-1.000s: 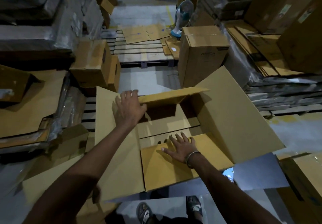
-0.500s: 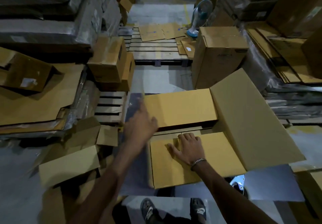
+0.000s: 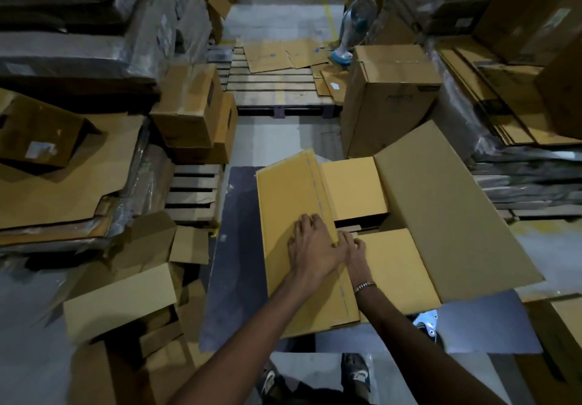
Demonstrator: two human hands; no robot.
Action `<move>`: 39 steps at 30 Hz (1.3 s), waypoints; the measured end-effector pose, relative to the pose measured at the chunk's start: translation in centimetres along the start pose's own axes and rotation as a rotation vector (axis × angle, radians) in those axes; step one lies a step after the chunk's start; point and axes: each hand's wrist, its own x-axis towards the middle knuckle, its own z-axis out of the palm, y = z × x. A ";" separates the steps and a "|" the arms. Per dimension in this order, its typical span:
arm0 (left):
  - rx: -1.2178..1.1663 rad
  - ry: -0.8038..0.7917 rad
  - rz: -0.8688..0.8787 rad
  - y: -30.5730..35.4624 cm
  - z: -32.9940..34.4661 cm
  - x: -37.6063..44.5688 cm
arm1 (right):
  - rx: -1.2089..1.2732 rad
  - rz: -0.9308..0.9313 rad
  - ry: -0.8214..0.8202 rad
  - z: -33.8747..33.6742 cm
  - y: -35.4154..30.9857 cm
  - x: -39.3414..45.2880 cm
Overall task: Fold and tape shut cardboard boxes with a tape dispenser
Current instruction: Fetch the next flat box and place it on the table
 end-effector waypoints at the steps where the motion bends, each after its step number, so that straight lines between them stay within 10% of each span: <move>1: 0.001 0.005 0.009 -0.2 0.1 0.0 | -0.046 -0.049 -0.021 0.0 -0.1 -0.1; 11: 0.216 -0.030 0.124 -5.2 4.3 0.3 | 0.097 0.475 0.283 -9.3 6.9 -1.4; 20: 0.337 0.190 0.215 -7.5 7.6 0.1 | -0.013 0.930 0.208 -15.4 15.6 -1.0; 24: 0.357 0.216 0.212 -7.6 8.3 0.3 | 0.083 0.784 0.248 -18.3 12.2 -1.2; 32: 0.351 0.230 0.245 -8.1 8.6 0.6 | 0.182 0.365 -0.325 -8.3 0.5 -4.4; 39: 0.307 0.161 0.413 -8.5 8.9 -2.5 | 0.099 0.346 -0.083 -3.6 1.6 -10.9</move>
